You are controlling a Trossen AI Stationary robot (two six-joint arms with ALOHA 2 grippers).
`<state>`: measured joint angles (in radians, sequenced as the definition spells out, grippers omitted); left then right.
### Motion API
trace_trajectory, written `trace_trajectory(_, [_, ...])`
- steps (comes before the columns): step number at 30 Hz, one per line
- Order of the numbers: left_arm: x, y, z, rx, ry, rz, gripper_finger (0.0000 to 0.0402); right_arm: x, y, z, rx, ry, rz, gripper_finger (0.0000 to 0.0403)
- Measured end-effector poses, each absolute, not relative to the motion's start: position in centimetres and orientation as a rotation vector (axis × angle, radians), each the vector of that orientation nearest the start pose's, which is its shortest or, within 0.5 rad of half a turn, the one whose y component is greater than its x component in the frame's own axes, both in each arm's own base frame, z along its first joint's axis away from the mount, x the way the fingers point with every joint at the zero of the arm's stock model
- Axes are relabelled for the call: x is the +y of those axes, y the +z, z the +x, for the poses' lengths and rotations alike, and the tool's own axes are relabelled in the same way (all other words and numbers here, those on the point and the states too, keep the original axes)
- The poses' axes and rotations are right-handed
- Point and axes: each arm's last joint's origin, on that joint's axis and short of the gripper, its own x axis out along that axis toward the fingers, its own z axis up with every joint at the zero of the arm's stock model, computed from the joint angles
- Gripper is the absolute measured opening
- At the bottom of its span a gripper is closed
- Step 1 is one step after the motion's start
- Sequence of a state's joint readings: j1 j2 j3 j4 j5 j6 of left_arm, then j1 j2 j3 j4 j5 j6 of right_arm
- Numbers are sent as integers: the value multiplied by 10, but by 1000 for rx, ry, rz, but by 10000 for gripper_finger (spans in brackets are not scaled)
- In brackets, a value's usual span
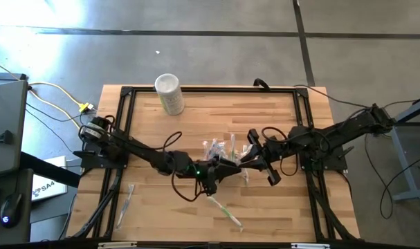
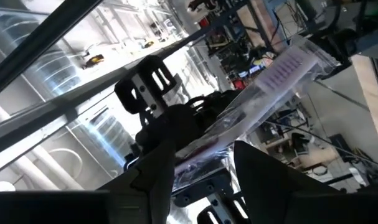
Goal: Pick & Place toothbrushing station
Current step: Put the violet toothbrush into the right section of the transparent organizer
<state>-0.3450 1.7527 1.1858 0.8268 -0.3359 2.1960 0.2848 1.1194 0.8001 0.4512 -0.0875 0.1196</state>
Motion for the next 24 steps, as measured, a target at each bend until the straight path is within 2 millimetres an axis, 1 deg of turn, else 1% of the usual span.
trace_trajectory(7, [-127, 301, 379, -106, 203, 2139, 159, 74, 333, 241, -104, 397, 137, 17])
trace_trajectory(11, [-128, 300, 380, -148, 172, 2162, 159, 74, 333, 241, -103, 396, 137, 17])
trace_trajectory(15, [-129, 301, 380, -193, 155, 2163, 159, 69, 333, 242, -101, 379, 141, 17])
trace_trajectory(17, [-129, 305, 381, -206, 162, 2158, 159, 68, 333, 243, -102, 380, 143, 17])
trace_trajectory(20, [-127, 308, 389, -179, 201, 2142, 159, 68, 333, 243, -100, 381, 143, 17])
trace_trajectory(24, [-125, 299, 404, -92, 215, 2164, 159, 68, 332, 243, -90, 378, 141, 17])
